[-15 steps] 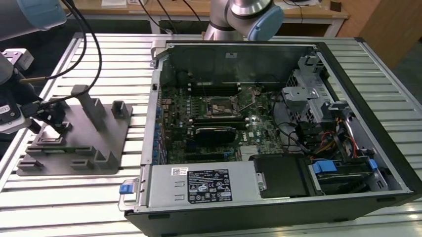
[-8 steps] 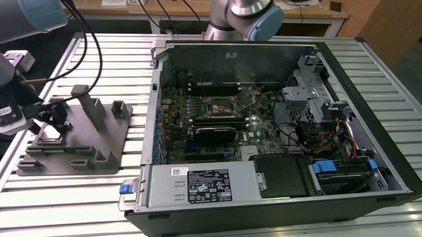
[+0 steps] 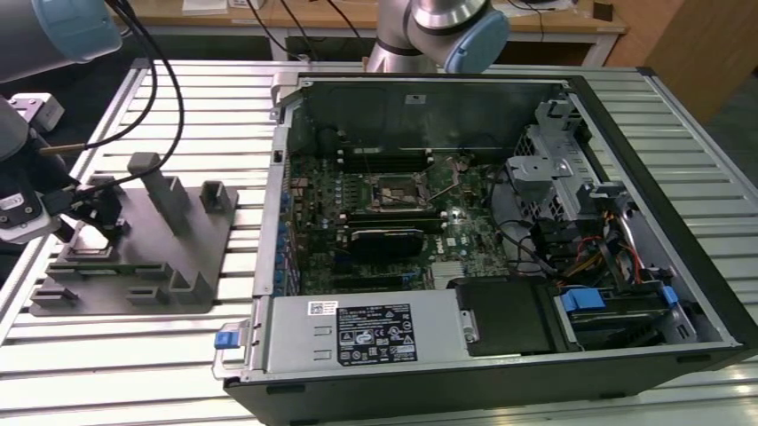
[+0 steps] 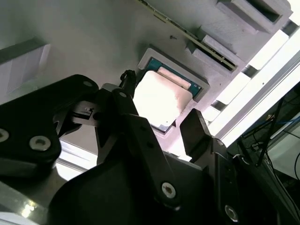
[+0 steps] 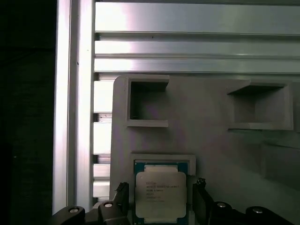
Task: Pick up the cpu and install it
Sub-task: 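Pick up the cpu and move it towards the insertion slot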
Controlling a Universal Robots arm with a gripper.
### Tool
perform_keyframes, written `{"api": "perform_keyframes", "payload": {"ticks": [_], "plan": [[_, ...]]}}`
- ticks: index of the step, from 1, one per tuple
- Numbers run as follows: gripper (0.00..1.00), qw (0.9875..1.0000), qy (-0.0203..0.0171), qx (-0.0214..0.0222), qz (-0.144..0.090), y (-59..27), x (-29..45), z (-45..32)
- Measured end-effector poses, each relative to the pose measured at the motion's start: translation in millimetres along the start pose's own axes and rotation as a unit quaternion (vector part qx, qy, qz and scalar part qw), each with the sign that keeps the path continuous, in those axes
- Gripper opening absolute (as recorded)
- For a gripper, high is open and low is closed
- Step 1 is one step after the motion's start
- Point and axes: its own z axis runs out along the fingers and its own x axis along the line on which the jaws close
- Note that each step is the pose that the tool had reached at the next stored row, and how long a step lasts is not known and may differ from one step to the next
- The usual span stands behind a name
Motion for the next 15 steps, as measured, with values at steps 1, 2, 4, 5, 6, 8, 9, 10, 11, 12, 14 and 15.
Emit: {"api": "perform_keyframes", "payload": {"ticks": [1,2,4,5,6,8,9,10,11,12,14,15], "plan": [[0.65,1.0,0.0,0.0,0.0,0.8,0.2,0.5],[0.65,1.0,0.0,0.0,0.0,1.7,0.2,0.9],[0.65,1.0,-0.0001,-0.0001,0.0,2.8,0.3,1.8],[0.65,1.0,-0.0001,-0.0001,0.0,2.8,0.2,2.7],[0.65,1.0,-0.0001,-0.0001,-0.001,2.9,0.3,3.5],[0.65,1.0,0.0,0.0,-0.001,3.2,0.5,4.5],[0.65,1.0,0.0001,0.0,-0.001,3.2,0.5,4.5],[0.65,1.0,0.0001,0.0,-0.001,3.3,0.5,4.6],[0.65,1.0,0.0,0.0,-0.001,3.3,0.4,4.7],[0.65,1.0,-0.0001,-0.0001,-0.001,3.3,0.5,4.8],[0.65,1.0,0.0,-0.0001,-0.001,3.3,0.5,4.8],[0.65,1.0,0.0,-0.0001,-0.001,3.3,0.5,4.8]]}}
